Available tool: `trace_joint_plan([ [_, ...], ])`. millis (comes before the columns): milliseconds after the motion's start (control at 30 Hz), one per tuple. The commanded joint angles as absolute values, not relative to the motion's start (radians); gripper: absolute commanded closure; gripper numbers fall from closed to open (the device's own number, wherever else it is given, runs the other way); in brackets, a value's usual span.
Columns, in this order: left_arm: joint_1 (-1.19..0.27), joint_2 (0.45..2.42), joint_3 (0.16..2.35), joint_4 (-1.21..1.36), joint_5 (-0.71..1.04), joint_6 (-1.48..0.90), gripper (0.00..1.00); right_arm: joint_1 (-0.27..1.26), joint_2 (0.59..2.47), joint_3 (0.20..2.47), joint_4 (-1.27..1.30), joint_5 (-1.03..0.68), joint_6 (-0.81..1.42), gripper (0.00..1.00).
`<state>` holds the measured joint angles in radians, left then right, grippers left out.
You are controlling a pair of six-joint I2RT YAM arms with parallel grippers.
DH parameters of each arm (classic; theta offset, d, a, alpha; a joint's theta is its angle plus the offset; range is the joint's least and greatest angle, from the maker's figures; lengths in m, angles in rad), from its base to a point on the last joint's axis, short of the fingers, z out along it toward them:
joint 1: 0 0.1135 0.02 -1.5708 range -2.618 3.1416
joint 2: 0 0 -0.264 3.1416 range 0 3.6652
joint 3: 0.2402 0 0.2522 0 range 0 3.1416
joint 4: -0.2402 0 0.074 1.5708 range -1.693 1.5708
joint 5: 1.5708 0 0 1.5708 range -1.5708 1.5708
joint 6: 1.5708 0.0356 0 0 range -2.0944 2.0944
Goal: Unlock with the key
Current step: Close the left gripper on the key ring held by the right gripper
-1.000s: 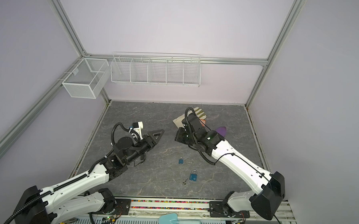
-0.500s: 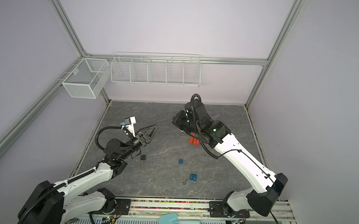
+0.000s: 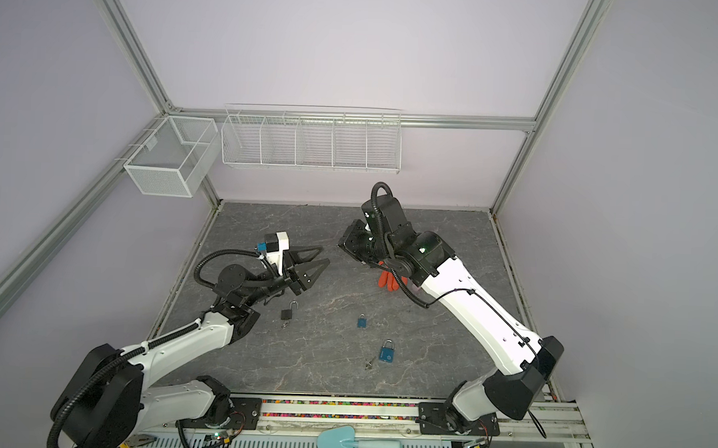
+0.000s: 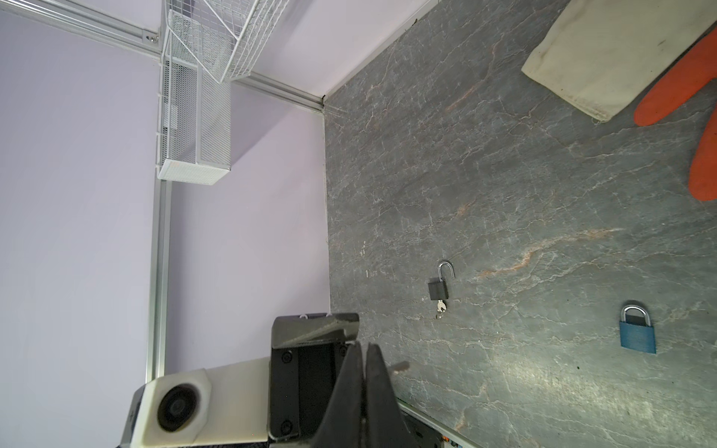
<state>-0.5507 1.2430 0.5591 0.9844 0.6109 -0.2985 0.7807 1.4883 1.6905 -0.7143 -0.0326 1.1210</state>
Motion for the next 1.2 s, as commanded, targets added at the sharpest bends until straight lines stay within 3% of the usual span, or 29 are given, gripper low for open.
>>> trace_joint_plan([
  [0,-0.555,1.316,0.616,1.088,0.679,-0.172,0.50,0.778,1.458,1.700,-0.744,-0.061,1.117,0.93],
  [267,-0.598,1.420,0.700,1.110,0.744,-0.154,0.56,0.779,1.450,1.698,-0.750,-0.087,1.093,0.93],
  [533,-0.604,1.461,0.718,1.152,0.782,-0.196,0.70,0.781,1.450,1.708,-0.742,-0.075,1.075,0.93],
  [600,-0.604,1.461,0.715,1.155,0.781,-0.198,0.76,0.782,1.449,1.717,-0.754,-0.067,1.067,0.93],
  [1167,-0.604,1.430,0.718,1.146,0.815,-0.229,0.92,0.778,1.426,1.680,-0.748,-0.053,1.059,0.93],
])
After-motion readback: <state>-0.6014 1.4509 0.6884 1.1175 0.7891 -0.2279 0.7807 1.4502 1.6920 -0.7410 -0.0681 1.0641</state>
